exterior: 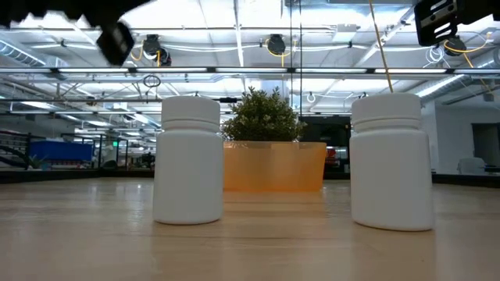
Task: Pick and place pill bottles into a basket
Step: Put the white pill bottle into the orange bin
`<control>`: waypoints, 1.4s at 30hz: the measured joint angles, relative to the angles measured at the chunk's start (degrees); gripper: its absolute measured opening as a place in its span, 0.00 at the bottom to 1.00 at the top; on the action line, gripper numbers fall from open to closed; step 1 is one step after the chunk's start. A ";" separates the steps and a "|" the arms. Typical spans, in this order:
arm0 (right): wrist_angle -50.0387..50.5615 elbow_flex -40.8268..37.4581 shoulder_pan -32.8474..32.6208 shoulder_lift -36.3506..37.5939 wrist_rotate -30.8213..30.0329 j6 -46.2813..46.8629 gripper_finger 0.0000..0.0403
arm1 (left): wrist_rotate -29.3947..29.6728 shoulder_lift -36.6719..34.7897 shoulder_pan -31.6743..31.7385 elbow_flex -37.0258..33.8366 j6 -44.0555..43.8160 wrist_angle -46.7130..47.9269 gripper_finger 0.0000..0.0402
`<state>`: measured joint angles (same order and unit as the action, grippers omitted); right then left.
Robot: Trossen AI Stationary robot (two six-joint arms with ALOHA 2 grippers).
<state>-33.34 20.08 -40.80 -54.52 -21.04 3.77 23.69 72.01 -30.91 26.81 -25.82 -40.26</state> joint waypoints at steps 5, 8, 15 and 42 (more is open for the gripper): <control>0.73 0.00 0.00 0.00 0.04 1.15 0.01 | -0.33 12.67 -1.87 15.89 0.88 14.95 0.11; 2.72 0.00 0.00 0.00 0.06 2.94 0.01 | 3.89 17.18 -2.62 23.66 -0.21 25.29 0.21; 4.96 0.00 0.00 -0.02 0.06 4.54 0.01 | 5.69 23.74 -2.19 30.92 -3.64 34.26 0.55; 5.97 0.00 0.03 0.00 0.06 4.50 0.00 | 0.00 33.63 -2.76 30.77 -9.23 34.80 0.88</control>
<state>-27.37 20.08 -40.76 -54.52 -20.97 8.27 23.69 105.64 -33.67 57.58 -35.05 -5.46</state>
